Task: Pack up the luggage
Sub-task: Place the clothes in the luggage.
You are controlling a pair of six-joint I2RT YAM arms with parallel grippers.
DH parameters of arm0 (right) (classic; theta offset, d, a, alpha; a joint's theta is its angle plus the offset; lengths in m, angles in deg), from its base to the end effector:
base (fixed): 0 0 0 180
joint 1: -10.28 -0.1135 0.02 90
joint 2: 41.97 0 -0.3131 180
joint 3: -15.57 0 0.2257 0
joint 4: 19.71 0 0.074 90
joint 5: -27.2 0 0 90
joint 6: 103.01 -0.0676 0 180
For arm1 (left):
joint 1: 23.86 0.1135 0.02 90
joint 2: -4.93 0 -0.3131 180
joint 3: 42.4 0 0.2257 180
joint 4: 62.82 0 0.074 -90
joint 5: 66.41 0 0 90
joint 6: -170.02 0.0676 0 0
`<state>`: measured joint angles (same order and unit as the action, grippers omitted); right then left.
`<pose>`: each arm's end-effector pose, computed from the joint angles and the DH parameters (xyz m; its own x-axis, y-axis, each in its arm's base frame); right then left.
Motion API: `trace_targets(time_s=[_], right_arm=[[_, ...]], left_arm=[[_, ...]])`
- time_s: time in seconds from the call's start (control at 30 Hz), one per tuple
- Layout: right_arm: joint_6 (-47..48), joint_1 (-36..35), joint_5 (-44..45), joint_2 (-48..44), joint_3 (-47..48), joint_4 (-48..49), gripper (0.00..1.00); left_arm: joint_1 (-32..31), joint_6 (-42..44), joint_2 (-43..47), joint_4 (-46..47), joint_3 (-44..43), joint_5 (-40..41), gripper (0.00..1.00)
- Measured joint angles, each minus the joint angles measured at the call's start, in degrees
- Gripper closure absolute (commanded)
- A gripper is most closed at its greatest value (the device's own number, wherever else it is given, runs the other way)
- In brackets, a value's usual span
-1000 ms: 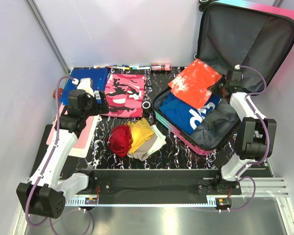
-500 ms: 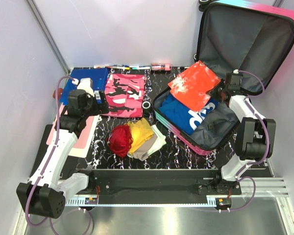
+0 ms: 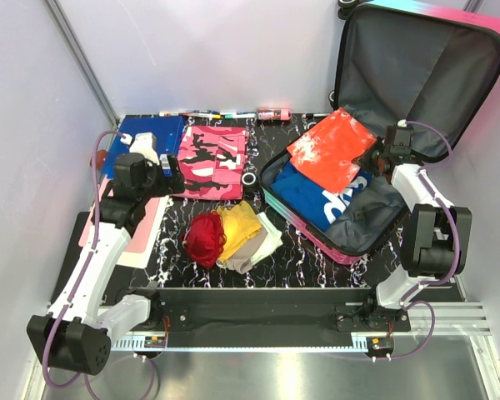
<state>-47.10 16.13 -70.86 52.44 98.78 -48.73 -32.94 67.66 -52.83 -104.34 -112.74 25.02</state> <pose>0.3721 -0.0286 0.2908 -0.5351 0.6127 -0.5816 0.3554 0.7879 0.5030 0.1949 -0.0294 0.3590 -0.4959 -0.1374 -0.8574 0.0308 0.9840 -0.1755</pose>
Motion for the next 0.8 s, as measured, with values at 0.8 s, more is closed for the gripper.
trace_targets(time_s=[0.8], right_arm=[[1.09,0.55,-1.16,1.03,-1.86,-0.83,1.0]], left_arm=[[0.0,-0.17,0.68,0.0,0.0,-0.87,0.01]])
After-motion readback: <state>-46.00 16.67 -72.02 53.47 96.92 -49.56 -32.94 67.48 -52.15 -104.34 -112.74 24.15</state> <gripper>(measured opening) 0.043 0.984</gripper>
